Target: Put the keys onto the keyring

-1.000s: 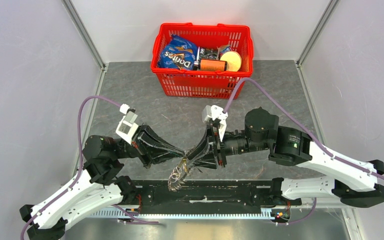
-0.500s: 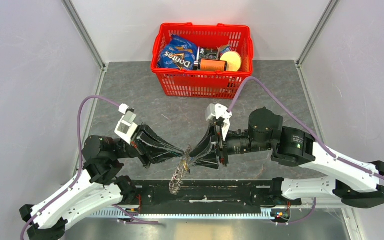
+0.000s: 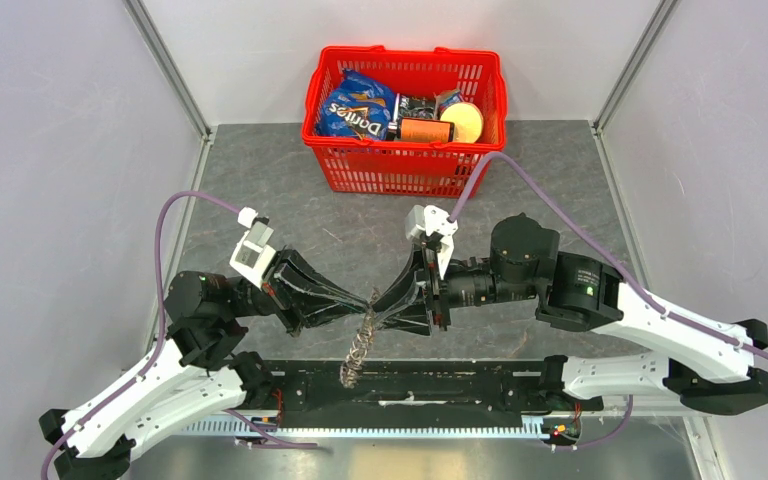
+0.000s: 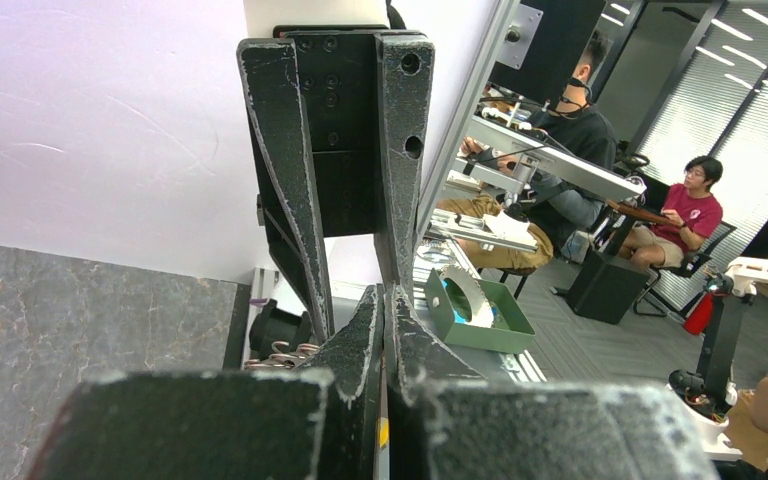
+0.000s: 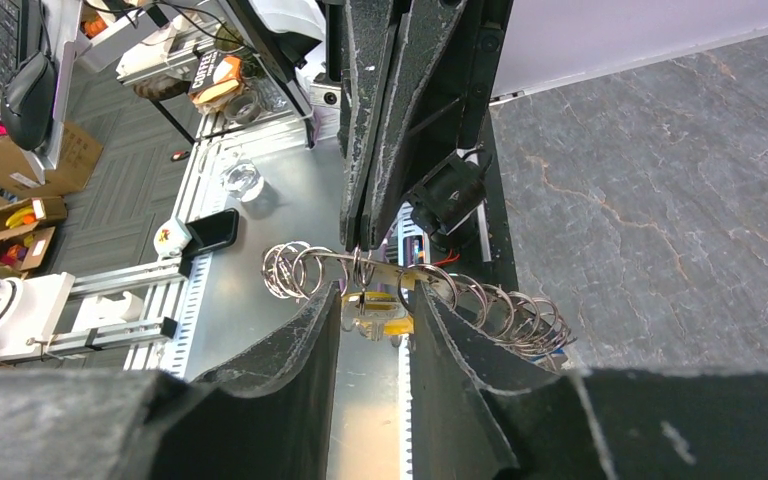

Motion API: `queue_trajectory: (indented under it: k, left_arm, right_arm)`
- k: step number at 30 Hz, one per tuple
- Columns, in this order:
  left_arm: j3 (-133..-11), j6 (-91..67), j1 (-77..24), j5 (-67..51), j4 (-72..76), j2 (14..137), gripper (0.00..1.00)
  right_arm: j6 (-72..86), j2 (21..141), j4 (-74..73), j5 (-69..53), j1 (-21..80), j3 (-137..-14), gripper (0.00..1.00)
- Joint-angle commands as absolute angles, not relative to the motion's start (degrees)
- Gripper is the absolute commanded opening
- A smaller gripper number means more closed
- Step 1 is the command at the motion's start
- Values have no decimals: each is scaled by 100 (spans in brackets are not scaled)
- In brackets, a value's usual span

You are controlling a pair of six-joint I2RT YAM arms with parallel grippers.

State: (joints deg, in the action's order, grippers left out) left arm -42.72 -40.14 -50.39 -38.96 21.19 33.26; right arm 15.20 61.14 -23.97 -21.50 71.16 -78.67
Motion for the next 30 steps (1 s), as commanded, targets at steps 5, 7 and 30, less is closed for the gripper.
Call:
queue_trajectory:
  k: [5,7,30]
  left_arm:
    - [-4268,-4166,-5069,-3674,2512,3315,2]
    - [-4263,-4158,-5063,-3674,2507,3325,2]
    - [-4401,-3972,-5065,-4043,1749,3451,9]
  right_arm:
    - [1547,6203,-2093,-2105,7154,-8146,37]
    - [1541,6205,-2075,-2084,7146,-8147,35]
    - [1337,6284,-2565,-2197,7162,-8339,0]
